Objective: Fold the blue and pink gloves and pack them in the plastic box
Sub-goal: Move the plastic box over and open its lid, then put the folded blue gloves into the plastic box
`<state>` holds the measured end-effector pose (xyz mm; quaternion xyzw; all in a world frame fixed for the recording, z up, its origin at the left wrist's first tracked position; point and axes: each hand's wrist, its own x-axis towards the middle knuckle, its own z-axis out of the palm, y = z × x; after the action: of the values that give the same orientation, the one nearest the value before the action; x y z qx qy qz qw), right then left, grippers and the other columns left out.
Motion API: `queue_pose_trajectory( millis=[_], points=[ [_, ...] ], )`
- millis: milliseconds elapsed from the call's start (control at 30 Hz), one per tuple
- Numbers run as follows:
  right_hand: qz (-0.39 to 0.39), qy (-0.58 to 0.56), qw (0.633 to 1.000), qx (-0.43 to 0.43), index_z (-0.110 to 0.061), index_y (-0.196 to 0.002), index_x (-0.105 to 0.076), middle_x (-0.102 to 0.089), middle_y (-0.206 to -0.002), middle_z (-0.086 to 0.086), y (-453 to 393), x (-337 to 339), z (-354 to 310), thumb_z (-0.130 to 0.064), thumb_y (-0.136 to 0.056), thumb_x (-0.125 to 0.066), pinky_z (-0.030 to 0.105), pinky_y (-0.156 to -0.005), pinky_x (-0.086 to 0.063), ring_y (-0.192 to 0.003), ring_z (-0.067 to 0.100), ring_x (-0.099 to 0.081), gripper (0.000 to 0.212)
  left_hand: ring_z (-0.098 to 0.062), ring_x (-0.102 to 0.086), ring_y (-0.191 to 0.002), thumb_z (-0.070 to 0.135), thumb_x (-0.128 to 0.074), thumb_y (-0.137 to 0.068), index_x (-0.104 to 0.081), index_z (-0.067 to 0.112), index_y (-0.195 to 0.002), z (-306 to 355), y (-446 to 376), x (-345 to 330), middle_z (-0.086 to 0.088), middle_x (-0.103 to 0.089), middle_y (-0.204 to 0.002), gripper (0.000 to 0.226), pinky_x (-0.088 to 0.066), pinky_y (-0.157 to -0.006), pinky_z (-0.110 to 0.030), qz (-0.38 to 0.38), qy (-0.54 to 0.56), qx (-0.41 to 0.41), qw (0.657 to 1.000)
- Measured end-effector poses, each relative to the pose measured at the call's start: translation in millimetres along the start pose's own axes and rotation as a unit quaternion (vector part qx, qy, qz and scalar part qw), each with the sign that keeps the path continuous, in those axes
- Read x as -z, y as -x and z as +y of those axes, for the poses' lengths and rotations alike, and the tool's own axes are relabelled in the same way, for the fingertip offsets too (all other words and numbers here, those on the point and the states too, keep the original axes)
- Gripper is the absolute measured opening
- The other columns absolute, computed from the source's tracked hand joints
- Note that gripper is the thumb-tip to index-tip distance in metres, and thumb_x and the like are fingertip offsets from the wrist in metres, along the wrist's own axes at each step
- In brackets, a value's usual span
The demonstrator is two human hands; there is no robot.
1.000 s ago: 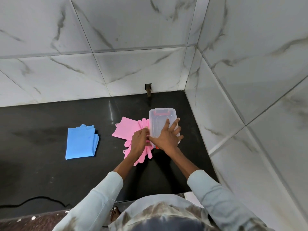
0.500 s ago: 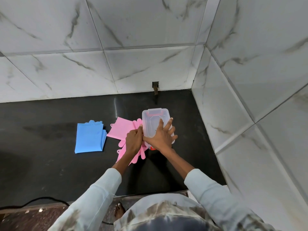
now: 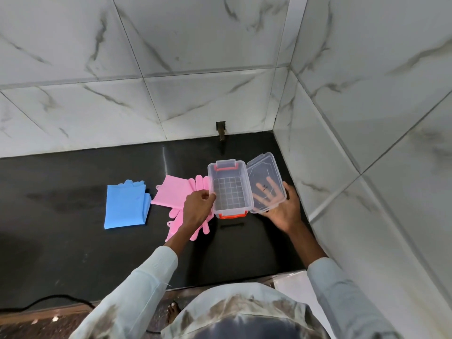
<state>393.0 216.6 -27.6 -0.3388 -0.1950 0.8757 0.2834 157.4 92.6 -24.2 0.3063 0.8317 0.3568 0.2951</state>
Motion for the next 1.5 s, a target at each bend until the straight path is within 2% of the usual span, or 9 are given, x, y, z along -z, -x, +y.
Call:
queue_pose_trajectory(
  millis=[267, 433, 533, 667, 800, 900, 1233, 1367, 1500],
  points=[
    [0.183, 0.141, 0.968, 0.098, 0.004, -0.152, -0.045, -0.057, -0.149, 0.027, -4, 10, 4, 0.001, -0.107, -0.048, 0.055, -0.122, -0.040, -0.136, 0.049, -0.057, 0.046, -0.029, -0.077, -0.116, 0.034, -0.062, -0.107, -0.070, 0.008, -0.140, 6, 4, -9, -0.009, -0.075, -0.135, 0.042, -0.065, -0.100, -0.043, 0.020, -0.013, -0.004, 1.000],
    [0.284, 0.208, 0.925, 0.143, 0.010, -0.141, -0.054, -0.066, -0.135, 0.031, -8, 18, -2, 0.005, -0.101, -0.058, 0.047, -0.105, -0.056, -0.122, 0.048, -0.067, 0.040, -0.028, -0.077, -0.116, 0.034, -0.061, -0.108, -0.070, 0.008, -0.140, 2, 6, -11, -0.009, -0.076, -0.135, 0.043, -0.064, -0.097, -0.041, 0.028, -0.002, -0.017, 0.999],
    [0.314, 0.283, 0.894, 0.148, 0.008, -0.139, -0.056, -0.066, -0.135, 0.029, -8, 24, -2, 0.002, -0.100, -0.061, 0.052, -0.107, -0.055, -0.118, 0.049, -0.069, 0.040, -0.028, -0.077, -0.115, 0.034, -0.061, -0.107, -0.068, 0.010, -0.142, 2, 7, -12, -0.008, -0.075, -0.136, 0.043, -0.066, -0.096, -0.043, 0.028, 0.006, -0.019, 0.999],
    [0.327, 0.462, 0.809, 0.158, 0.001, -0.148, -0.052, -0.061, -0.144, 0.021, -4, 25, -7, -0.008, -0.100, -0.064, 0.049, -0.110, -0.053, -0.127, 0.039, -0.064, 0.050, -0.029, -0.078, -0.114, 0.037, -0.062, -0.107, -0.063, 0.013, -0.148, 2, 5, -11, -0.008, -0.075, -0.136, 0.047, -0.067, -0.096, -0.048, 0.025, 0.010, -0.020, 0.999],
    [0.302, 0.632, 0.691, 0.176, 0.000, -0.154, -0.043, -0.048, -0.154, 0.018, -6, 19, -11, -0.017, -0.105, -0.060, 0.044, -0.122, -0.041, -0.143, 0.034, -0.049, 0.055, -0.029, -0.078, -0.113, 0.040, -0.061, -0.108, -0.065, 0.015, -0.148, -2, 1, -7, -0.006, -0.075, -0.137, 0.047, -0.067, -0.096, -0.051, 0.031, 0.008, -0.012, 0.999],
    [0.309, 0.687, 0.633, 0.179, -0.002, -0.155, -0.040, -0.040, -0.157, 0.016, -10, 1, -12, -0.016, -0.105, -0.059, 0.044, -0.120, -0.043, -0.144, 0.034, -0.044, 0.056, -0.025, -0.077, -0.113, 0.035, -0.057, -0.110, -0.069, 0.015, -0.143, -7, -1, -3, -0.004, -0.076, -0.136, 0.040, -0.065, -0.101, -0.042, 0.040, 0.013, -0.017, 0.999],
    [0.218, 0.649, 0.607, 0.402, -0.023, -0.130, -0.058, -0.054, -0.137, -0.001, -42, -124, 26, -0.019, -0.102, -0.061, 0.031, -0.103, -0.053, -0.128, 0.017, -0.053, 0.029, -0.024, -0.074, -0.116, 0.027, -0.053, -0.112, -0.069, 0.015, -0.138, -33, -14, 54, -0.005, -0.075, -0.135, 0.033, -0.060, -0.109, -0.045, 0.086, -0.019, -0.033, 0.996],
    [0.079, 0.693, 0.597, 0.397, -0.016, -0.126, -0.060, -0.054, -0.130, 0.001, -61, -180, 85, -0.012, -0.099, -0.059, 0.036, -0.102, -0.051, -0.120, 0.019, -0.053, 0.027, -0.023, -0.073, -0.113, 0.025, -0.053, -0.111, -0.070, 0.017, -0.133, -58, -17, 96, -0.003, -0.076, -0.127, 0.029, -0.061, -0.099, -0.039, 0.146, -0.045, -0.005, 0.988],
    [-0.040, 0.760, 0.574, 0.302, -0.011, -0.136, -0.058, -0.056, -0.137, 0.006, -78, -221, 143, -0.011, -0.099, -0.060, 0.036, -0.107, -0.048, -0.127, 0.023, -0.052, 0.036, -0.026, -0.072, -0.114, 0.027, -0.052, -0.111, -0.072, 0.016, -0.127, -84, -20, 141, -0.003, -0.076, -0.124, 0.028, -0.056, -0.100, -0.042, 0.180, -0.043, 0.025, 0.982]
  ],
)
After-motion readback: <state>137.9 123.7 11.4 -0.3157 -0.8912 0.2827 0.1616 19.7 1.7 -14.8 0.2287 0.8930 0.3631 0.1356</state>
